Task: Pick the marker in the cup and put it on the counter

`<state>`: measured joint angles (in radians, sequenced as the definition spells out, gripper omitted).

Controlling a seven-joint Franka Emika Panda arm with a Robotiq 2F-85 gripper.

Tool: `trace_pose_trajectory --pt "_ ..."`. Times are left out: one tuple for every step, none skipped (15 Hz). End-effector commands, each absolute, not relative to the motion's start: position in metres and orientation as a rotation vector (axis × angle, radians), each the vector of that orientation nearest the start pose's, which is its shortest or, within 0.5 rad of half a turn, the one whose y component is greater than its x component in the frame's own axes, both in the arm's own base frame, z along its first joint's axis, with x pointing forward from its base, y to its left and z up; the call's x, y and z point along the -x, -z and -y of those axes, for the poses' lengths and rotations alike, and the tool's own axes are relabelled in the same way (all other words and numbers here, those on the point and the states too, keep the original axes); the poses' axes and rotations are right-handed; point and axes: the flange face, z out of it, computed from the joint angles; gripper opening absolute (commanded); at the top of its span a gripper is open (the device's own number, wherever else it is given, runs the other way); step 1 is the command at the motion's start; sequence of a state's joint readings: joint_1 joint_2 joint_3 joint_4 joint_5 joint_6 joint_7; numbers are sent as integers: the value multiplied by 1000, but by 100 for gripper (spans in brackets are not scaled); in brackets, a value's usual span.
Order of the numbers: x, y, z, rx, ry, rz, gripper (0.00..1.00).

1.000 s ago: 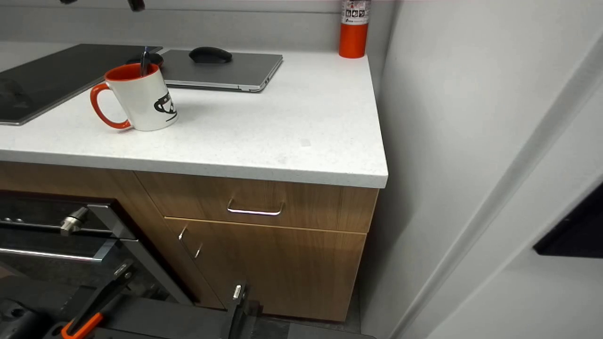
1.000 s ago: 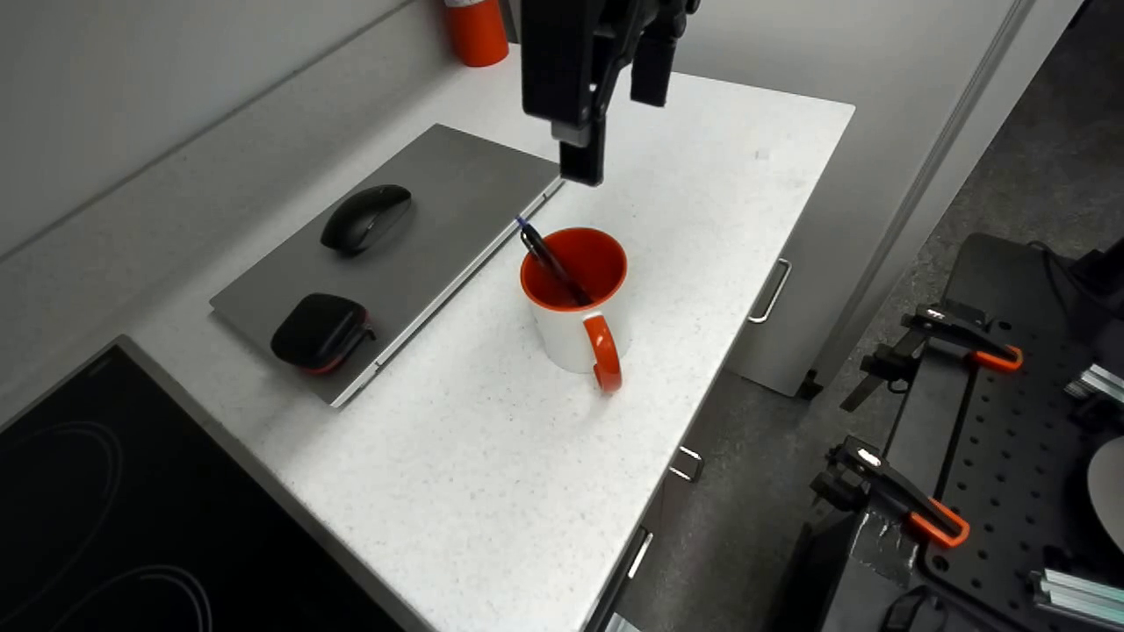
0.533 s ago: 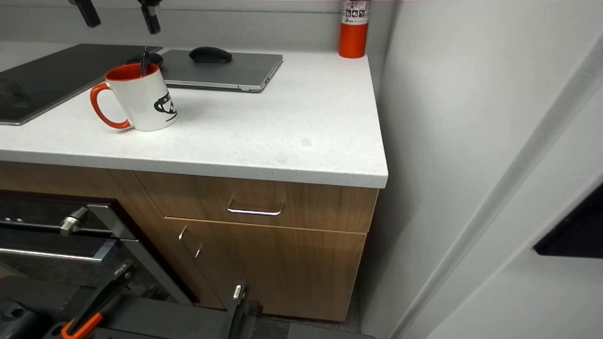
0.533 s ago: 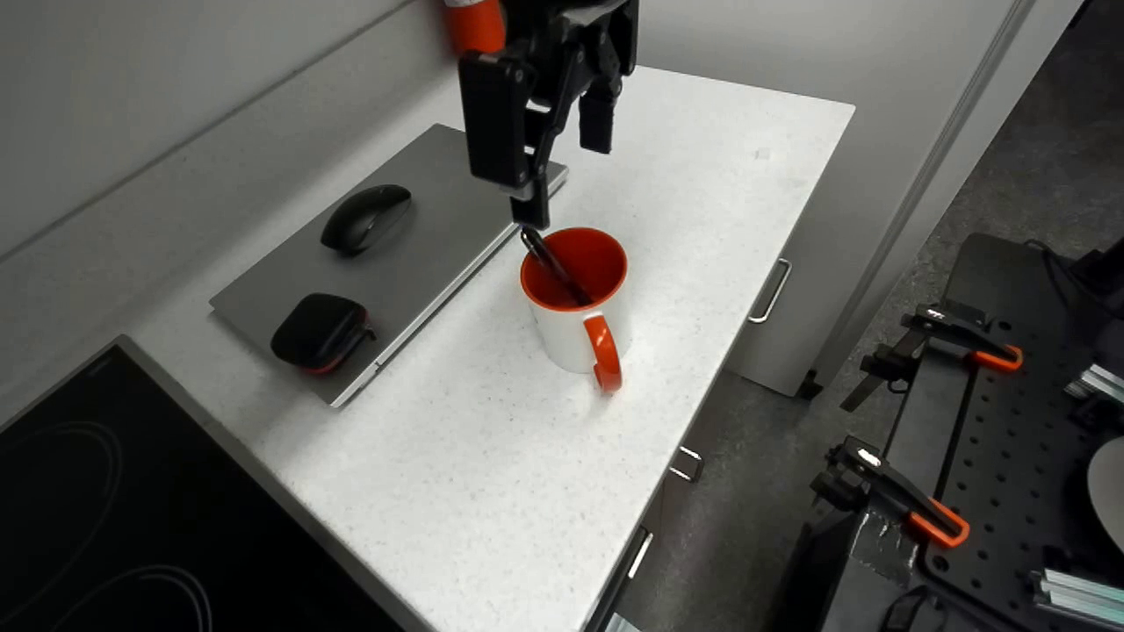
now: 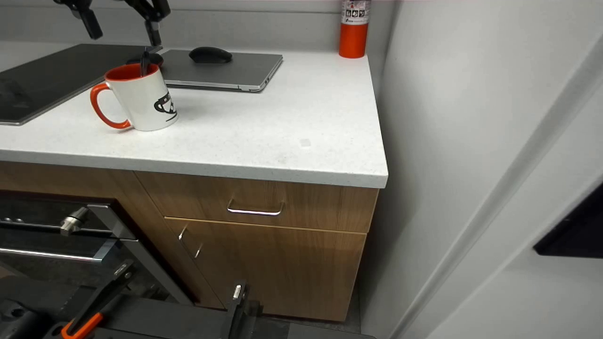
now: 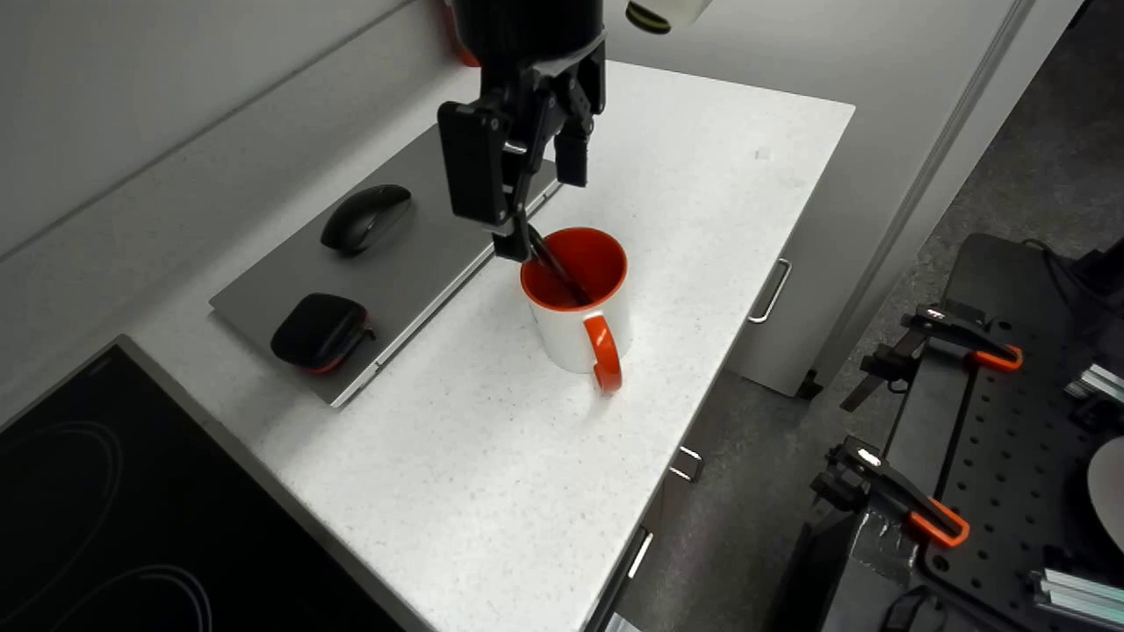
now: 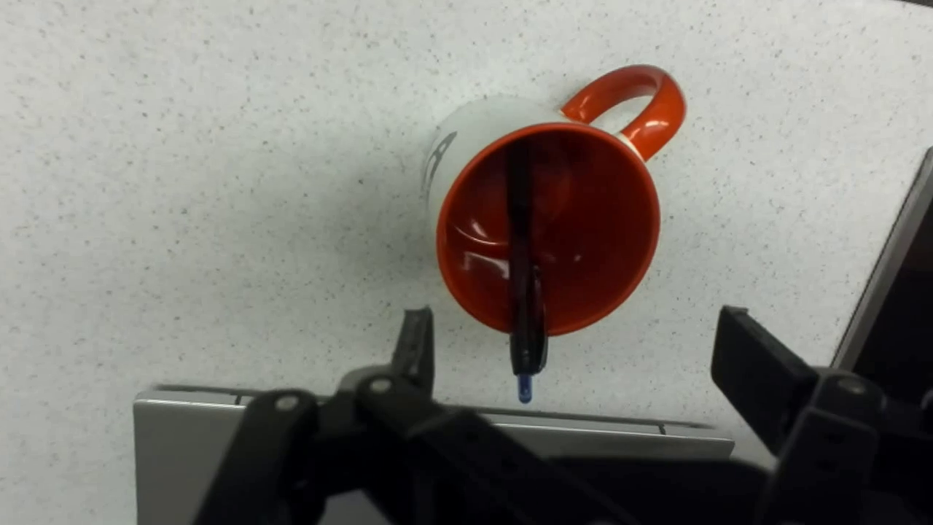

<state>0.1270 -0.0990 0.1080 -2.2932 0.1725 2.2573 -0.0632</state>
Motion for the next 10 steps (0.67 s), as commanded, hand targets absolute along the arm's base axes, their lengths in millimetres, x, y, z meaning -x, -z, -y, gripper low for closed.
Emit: trace_pose_trajectory --pt "-508 -391 -124 2967 95 314 100" --pt "-510 -389 -124 2961 90 319 100" --pt "-512 -387 -125 2960 86 326 100" --pt "-513 -385 -125 2958 83 332 100" --pt "-515 -383 -126 2955 82 338 96" --pt "-517 -382 -125 2957 82 340 74" --pt "-518 -380 -124 2960 81 340 71" --pt "-519 -378 -123 2956 79 337 69" --pt "-520 -377 -122 2956 76 334 60" --pt "-520 -376 -121 2955 74 331 53"
